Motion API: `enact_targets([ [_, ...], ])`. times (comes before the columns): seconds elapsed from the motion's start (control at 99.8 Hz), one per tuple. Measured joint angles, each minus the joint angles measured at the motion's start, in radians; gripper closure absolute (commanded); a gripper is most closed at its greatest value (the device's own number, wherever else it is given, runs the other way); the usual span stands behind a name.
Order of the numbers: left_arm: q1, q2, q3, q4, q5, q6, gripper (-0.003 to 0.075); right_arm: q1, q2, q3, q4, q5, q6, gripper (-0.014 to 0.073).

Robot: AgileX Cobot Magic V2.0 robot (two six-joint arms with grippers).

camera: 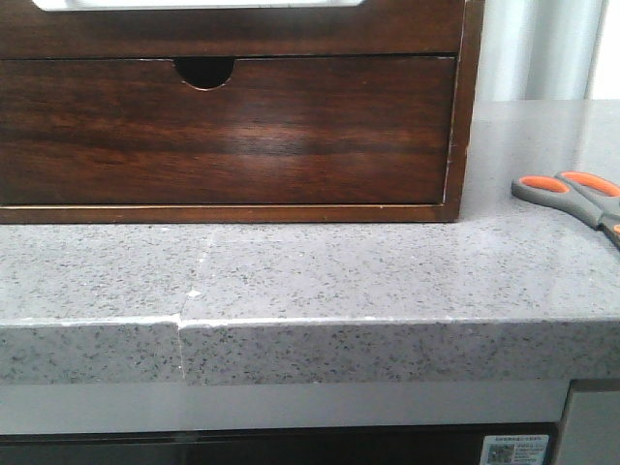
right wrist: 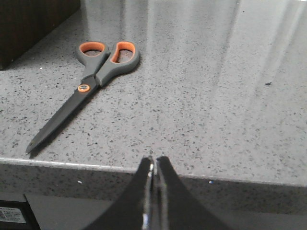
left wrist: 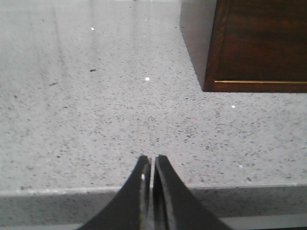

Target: Put scissors in drawer with both arms

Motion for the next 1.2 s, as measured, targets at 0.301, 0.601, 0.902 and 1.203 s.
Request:
enact_targets([
  [0.301,0.000,0.000,0.000,0.054,-0.059,0.002,0.0742,0.000,0.000,0.000,0.000,-0.003,0.000,0.0635],
  [0.601,0.000,0.000,0.000,0.093,-0.129,0.002,0.0742,0.000,0.000,0.000,0.006,-0.125,0.000,0.0634],
  [0.902,0.000,0.000,0.000,0.098,-0.179,0.002,0.0742,0.000,0.000,0.000,0.014,-0.209,0.000,0.0634],
  [1.203,0.000,0.000,0.000,0.098,-0.179,0.002,0.0742,0.000,0.000,0.000,0.014,-0.214,0.000,0.0634],
])
